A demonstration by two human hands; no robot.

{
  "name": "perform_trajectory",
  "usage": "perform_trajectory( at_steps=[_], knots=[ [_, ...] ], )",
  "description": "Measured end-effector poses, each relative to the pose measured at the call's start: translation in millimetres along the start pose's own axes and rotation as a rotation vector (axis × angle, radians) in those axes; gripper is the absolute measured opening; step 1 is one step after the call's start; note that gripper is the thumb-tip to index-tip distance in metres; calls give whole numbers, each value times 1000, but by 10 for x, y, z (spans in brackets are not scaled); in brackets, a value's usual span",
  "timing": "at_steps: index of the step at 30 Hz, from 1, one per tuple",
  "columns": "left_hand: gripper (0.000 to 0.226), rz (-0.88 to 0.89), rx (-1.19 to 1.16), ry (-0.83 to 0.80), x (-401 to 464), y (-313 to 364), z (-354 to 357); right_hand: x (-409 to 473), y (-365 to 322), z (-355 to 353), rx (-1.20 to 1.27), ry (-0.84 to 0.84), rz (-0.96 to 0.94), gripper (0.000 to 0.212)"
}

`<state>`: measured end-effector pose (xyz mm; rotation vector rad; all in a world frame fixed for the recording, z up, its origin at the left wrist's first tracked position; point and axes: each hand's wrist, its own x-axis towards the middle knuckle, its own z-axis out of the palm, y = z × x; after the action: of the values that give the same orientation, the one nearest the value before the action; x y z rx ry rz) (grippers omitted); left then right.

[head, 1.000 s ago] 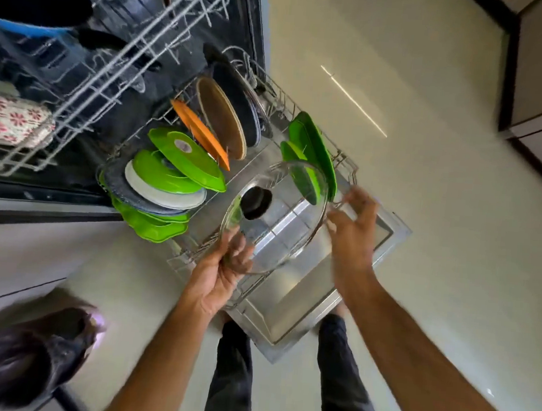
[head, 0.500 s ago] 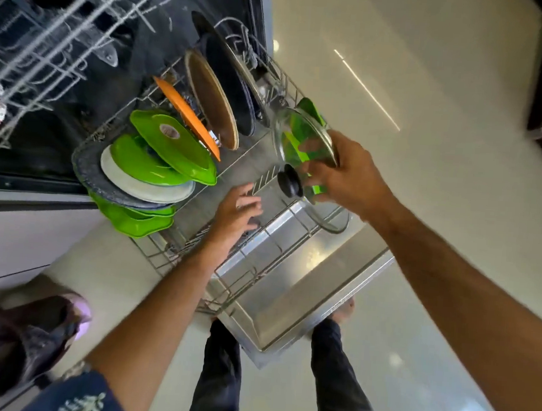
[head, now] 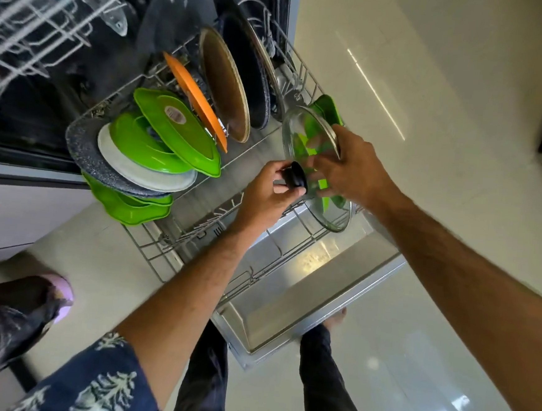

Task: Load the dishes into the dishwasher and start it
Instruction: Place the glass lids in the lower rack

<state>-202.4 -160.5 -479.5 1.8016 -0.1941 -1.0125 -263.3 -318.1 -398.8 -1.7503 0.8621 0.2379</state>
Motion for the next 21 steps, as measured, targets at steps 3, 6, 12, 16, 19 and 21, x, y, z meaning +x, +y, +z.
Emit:
perform_trajectory(
  at_steps=[3, 6, 12, 16, 19, 21],
  knots=[
    [50, 13, 2, 44, -13, -23, 55, -20, 34, -118, 100, -52, 61, 33],
    [51, 28, 36, 95, -32, 4, 124, -16, 61, -179, 119, -72, 56, 32],
    [40, 6, 102, 153, 43, 119, 151, 157, 5, -195, 57, -108, 48, 22],
    [35, -23, 123, 162, 122, 114, 44, 282, -136, -84, -84, -152, 0, 28],
    [35, -21, 137, 159, 141, 76, 18, 351, -195, -52, -134, -185, -11, 24],
    [35, -20, 135, 157, 141, 60, 31, 366, -197, -75, -136, -198, 2, 25]
  ],
)
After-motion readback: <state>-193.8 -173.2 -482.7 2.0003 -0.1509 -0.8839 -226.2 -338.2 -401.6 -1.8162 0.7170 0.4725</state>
